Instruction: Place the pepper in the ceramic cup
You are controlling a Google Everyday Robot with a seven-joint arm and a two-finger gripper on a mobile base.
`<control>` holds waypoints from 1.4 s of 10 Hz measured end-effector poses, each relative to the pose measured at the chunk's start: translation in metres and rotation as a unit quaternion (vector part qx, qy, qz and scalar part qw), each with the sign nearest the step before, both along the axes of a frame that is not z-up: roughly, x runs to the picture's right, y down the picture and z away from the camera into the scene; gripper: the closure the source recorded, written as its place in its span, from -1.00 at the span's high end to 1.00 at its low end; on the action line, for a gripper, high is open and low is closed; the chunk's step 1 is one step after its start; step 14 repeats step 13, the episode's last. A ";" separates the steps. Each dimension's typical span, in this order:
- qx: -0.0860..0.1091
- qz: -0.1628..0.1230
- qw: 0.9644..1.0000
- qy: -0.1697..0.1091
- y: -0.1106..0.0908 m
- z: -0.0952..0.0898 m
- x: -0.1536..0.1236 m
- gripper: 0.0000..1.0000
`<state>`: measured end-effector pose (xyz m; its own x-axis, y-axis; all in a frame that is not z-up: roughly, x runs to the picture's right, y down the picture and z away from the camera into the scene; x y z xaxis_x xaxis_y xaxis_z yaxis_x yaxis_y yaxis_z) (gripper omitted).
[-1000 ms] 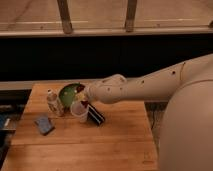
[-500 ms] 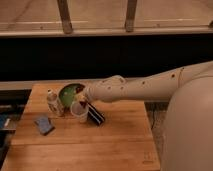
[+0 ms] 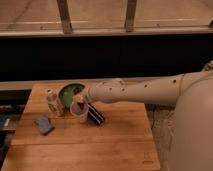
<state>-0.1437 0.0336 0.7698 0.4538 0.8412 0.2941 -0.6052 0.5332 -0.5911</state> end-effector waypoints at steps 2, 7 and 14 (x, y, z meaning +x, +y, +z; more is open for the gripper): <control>0.000 -0.001 1.000 -0.001 0.001 0.000 -0.001 -0.38; 0.000 -0.001 1.000 -0.001 0.000 0.000 -0.002 0.54; 0.000 -0.001 1.000 -0.001 0.000 0.000 -0.002 0.60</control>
